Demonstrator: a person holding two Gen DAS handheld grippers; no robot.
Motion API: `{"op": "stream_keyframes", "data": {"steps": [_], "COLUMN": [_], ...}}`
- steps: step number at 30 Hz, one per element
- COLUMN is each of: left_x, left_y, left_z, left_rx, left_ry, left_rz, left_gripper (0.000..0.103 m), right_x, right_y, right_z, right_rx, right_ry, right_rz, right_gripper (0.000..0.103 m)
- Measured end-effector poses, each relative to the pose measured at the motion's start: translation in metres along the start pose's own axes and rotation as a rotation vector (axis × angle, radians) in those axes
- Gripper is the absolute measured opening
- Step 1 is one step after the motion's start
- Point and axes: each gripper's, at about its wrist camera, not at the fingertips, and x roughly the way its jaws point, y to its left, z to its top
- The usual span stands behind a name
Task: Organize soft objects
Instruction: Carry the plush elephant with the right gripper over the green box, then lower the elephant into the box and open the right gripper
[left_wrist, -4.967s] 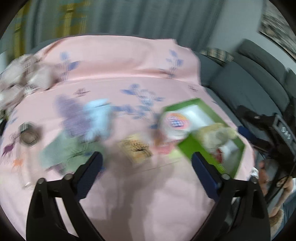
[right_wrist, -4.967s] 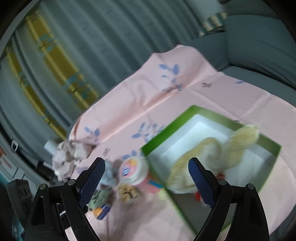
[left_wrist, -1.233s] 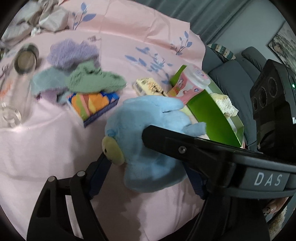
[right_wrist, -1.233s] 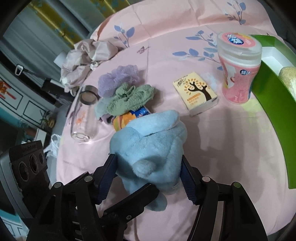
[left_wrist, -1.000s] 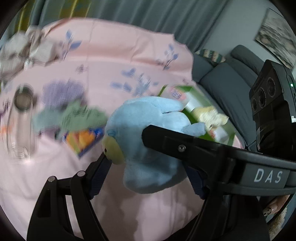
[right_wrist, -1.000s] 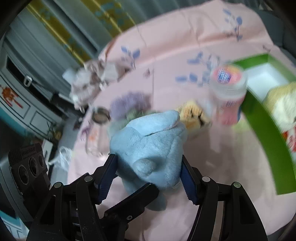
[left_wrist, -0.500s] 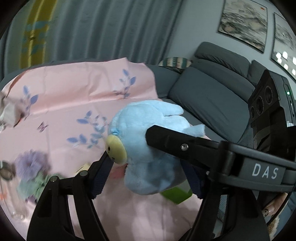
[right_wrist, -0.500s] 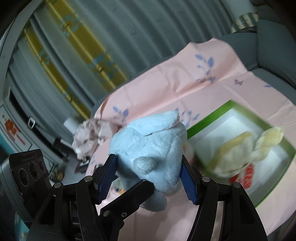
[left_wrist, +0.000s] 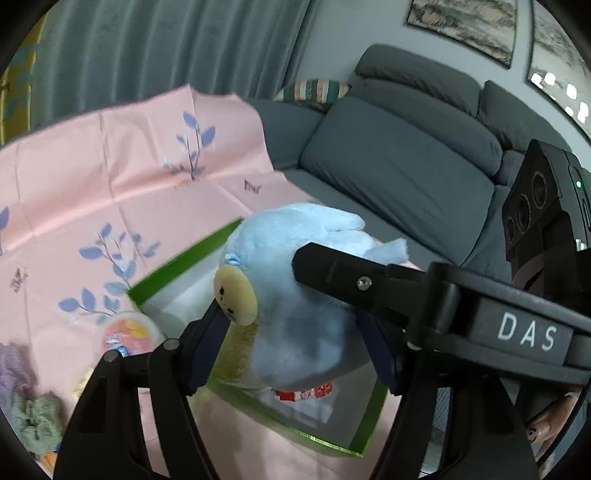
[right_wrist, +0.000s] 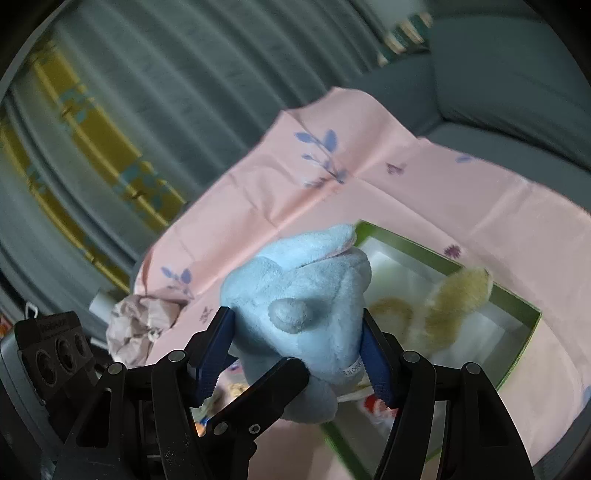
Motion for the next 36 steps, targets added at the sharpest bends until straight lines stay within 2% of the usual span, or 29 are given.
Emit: {"op": "stream_keyframes", "data": {"steps": [2,6,10,14,25,36], "left_x": [0.015,0.045,0.057,0.067,0.083,0.088], "left_y": [0.002,0.003,-0.005,-0.005,0.001,0.004], "left_z": [-0.001,-0.005,-0.007,-0.01,-0.015,-0.015], "left_rx": [-0.019,-0.045,-0.023,-0.041,-0.065,-0.101], "left_ry": [0.029,0.079,0.095,0.132,0.173,0.189], "left_rz": [-0.004,-0.027,-0.002,0.019,0.096,0.103], "left_gripper": [0.061,0.059,0.059,0.059,0.059,0.059], "right_x": [0.009,0.023,0.028,0.036,0.056,0.063], "right_y": [-0.015,-0.039,-0.056,-0.065,-0.073,-0.075], "right_z": [0.0,0.0,-0.001,-0.002,-0.003,-0.002], "right_rx": [0.033,0.08,0.12,0.142,0.154,0.164], "right_ry": [0.015,0.049,0.062,0.08,0.124,0.136], "right_rz": [-0.03,-0.08,-0.108,-0.129,-0.15,-0.152], "right_gripper": [0.068,0.068,0.068,0.068,0.068,0.068]}}
